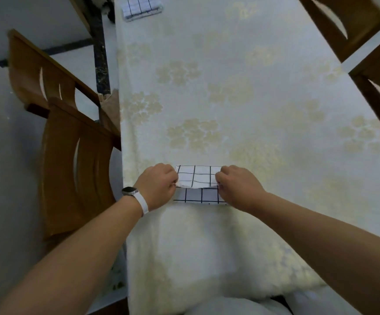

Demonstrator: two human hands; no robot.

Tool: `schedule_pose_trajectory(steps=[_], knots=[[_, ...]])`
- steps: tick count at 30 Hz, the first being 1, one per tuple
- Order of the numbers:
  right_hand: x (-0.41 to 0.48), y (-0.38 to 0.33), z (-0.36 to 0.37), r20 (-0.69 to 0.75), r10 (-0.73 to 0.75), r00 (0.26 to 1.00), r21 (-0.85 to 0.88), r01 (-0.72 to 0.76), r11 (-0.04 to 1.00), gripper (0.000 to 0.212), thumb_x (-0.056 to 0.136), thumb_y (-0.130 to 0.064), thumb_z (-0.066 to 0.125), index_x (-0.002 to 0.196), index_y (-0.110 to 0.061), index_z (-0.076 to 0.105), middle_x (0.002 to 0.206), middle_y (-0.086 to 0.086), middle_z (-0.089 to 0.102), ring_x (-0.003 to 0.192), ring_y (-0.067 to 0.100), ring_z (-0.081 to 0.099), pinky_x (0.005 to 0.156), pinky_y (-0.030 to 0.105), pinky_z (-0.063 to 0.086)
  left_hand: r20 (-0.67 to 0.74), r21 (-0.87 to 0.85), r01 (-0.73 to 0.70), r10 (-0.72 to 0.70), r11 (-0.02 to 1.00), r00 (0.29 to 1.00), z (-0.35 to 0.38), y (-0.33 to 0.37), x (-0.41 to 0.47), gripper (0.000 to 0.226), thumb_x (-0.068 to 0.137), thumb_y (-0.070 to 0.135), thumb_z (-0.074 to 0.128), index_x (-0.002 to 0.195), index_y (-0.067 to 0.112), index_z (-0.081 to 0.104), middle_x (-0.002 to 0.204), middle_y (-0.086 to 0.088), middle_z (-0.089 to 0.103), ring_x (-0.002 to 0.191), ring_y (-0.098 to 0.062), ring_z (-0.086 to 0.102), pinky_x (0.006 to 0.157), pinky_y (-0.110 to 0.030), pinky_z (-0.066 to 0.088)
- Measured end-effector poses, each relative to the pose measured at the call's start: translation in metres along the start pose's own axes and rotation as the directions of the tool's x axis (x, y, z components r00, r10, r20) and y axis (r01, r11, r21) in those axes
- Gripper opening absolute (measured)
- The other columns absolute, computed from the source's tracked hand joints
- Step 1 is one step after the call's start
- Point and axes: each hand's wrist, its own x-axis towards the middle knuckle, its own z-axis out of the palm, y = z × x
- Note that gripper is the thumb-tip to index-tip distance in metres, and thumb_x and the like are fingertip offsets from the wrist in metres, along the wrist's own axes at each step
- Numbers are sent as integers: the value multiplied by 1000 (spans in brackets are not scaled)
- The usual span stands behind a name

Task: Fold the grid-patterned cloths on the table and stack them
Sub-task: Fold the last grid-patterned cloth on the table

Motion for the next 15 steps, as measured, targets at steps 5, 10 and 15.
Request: schedule_pose_trajectory(steps=[5, 10, 15], knots=[[-16, -6, 36, 91, -67, 994, -64, 73, 995, 25, 56, -14, 80, 70, -13, 60, 68, 6, 56, 57, 29, 55, 47, 29, 33, 152, 119, -71, 52, 990, 987, 34, 11, -23, 5, 66, 11, 64, 69, 10, 60, 72, -8, 58, 61, -30, 53, 48, -31, 36], [-20, -1, 57, 124, -91, 988, -48, 98, 994, 29, 56, -18, 80, 77, -12, 61, 76, 9, 58, 65, 31, 58, 49, 30, 40, 173, 117, -13, -7, 993, 985, 53, 12, -26, 10, 65, 9, 67, 70, 8, 59, 73, -10, 56, 61, -31, 51, 48, -32, 33], [-20, 1, 53, 194, -120, 974, -33, 128, 991, 30, 64, -32, 71, 84, -12, 61, 83, 9, 58, 71, 31, 58, 55, 32, 42, 190, 82, -22, 6, 996, 982, 48, 12, -29, 24, 70, 31, 48, 73, 11, 61, 77, -6, 56, 66, -29, 51, 53, -31, 35]])
